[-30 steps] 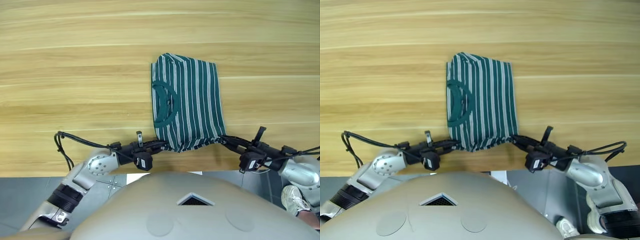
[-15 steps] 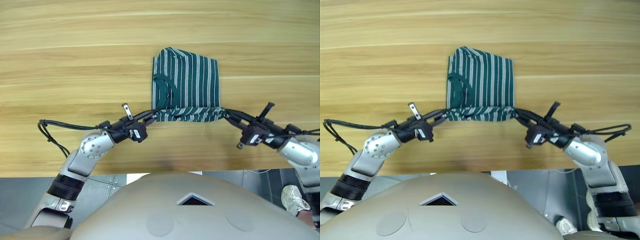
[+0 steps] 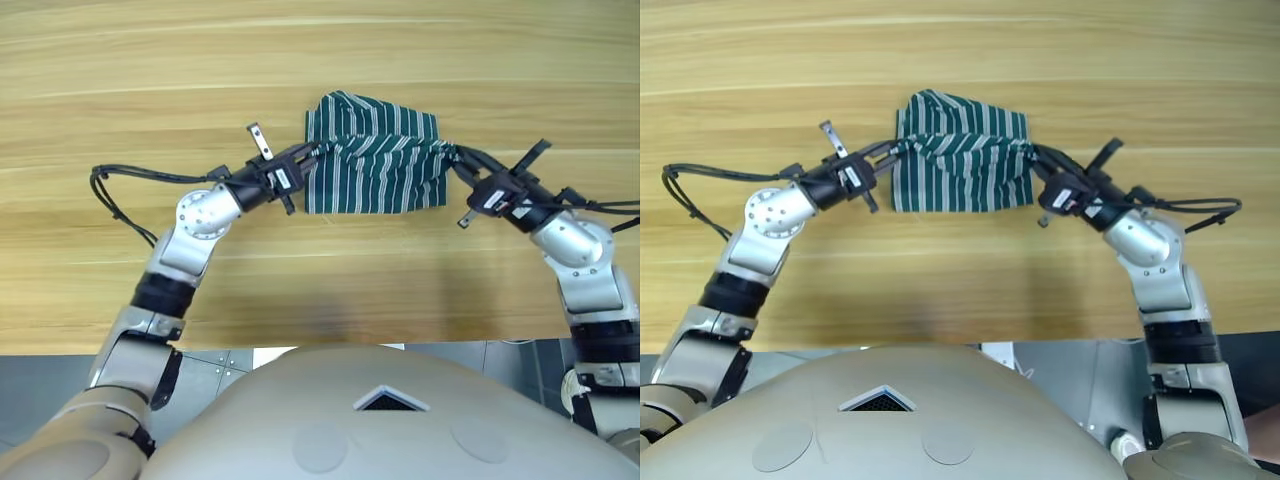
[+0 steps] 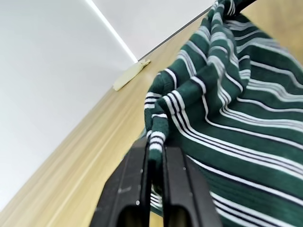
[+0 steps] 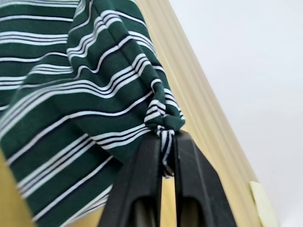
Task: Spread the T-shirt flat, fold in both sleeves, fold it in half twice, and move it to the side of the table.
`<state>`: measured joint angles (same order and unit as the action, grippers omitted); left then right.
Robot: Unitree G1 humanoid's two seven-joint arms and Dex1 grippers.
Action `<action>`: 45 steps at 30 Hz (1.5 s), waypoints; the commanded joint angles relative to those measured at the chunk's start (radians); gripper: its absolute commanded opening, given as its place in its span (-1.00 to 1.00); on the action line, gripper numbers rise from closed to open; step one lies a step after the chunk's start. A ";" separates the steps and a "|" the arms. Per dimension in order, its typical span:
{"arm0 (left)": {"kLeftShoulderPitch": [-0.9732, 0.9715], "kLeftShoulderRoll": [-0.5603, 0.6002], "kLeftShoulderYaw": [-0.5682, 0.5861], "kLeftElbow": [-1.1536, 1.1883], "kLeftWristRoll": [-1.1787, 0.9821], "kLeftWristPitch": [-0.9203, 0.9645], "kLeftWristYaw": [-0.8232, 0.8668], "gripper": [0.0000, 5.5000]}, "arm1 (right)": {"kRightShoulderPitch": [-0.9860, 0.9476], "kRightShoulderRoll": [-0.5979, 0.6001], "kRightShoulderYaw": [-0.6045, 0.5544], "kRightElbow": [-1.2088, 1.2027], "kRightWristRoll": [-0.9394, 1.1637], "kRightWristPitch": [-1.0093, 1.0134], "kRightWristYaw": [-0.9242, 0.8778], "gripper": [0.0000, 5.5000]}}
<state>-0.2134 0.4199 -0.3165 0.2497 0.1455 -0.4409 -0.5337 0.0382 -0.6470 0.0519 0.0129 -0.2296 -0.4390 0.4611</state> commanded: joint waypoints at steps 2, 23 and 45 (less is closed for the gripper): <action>-0.153 -0.053 0.005 0.200 0.010 -0.027 -0.005 -0.95 | -0.092 0.018 0.008 0.064 -0.023 0.035 -0.021 -0.95; -0.359 -0.162 0.047 0.722 0.060 -0.127 0.107 -0.64 | -0.502 0.180 0.140 0.674 -0.150 -0.010 -0.205 -0.56; -0.539 -0.139 0.174 1.053 0.105 -0.058 0.497 0.05 | -0.853 0.395 -0.089 1.243 0.119 0.076 -0.318 0.73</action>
<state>-0.7825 0.2702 -0.1623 1.3089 0.2676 -0.4695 -0.0438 -0.7921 -0.2717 0.0201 1.2623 -0.1807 -0.3736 0.1058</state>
